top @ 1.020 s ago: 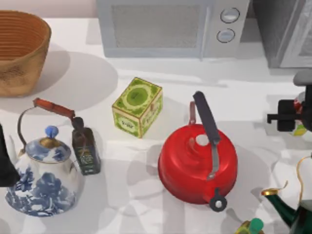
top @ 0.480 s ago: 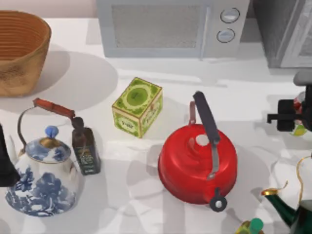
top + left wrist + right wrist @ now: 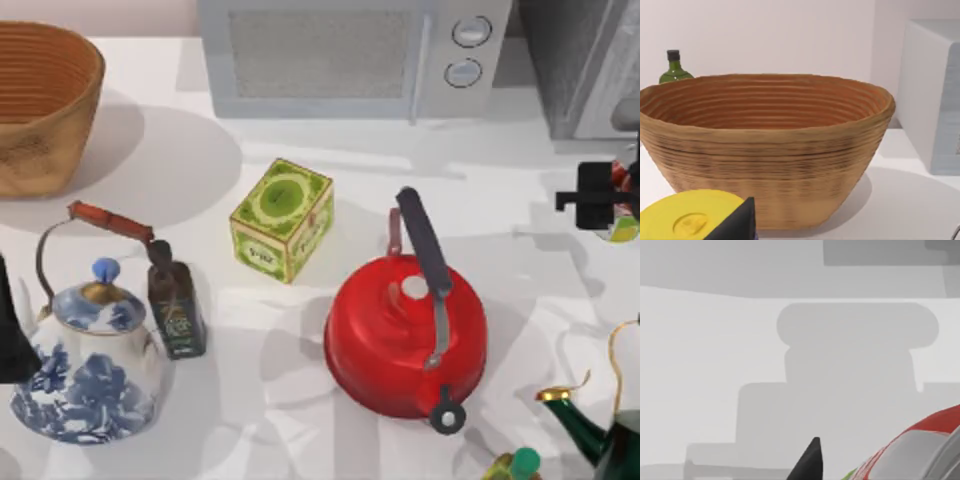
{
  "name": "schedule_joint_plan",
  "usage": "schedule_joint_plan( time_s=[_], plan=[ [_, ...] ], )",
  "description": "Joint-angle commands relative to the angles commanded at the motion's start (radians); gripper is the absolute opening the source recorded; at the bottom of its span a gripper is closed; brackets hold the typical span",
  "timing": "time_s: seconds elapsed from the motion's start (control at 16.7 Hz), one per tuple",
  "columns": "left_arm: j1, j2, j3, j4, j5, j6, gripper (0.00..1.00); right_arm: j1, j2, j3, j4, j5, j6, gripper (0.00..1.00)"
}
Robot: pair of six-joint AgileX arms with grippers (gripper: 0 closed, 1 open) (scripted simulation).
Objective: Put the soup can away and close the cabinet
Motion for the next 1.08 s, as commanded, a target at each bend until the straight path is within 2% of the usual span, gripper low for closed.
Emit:
schedule_joint_plan(
  time_s=[0.24,0.48,0.84,1.08],
  plan=[
    [0.0,0.0,0.0,0.0,0.0,0.0,1.0,-0.001,-0.115,0.132,-0.281,-0.002,-0.002,0.0],
    [0.0,0.0,0.0,0.0,0.0,0.0,1.0,-0.003,-0.207,0.222,-0.439,-0.005,-0.004,0.0],
    [0.0,0.0,0.0,0.0,0.0,0.0,1.0,-0.002,-0.216,0.228,-0.453,-0.006,-0.003,0.0],
    [0.0,0.0,0.0,0.0,0.0,0.0,1.0,-0.01,-0.307,0.143,-0.43,-0.013,-0.016,0.0]
  ],
)
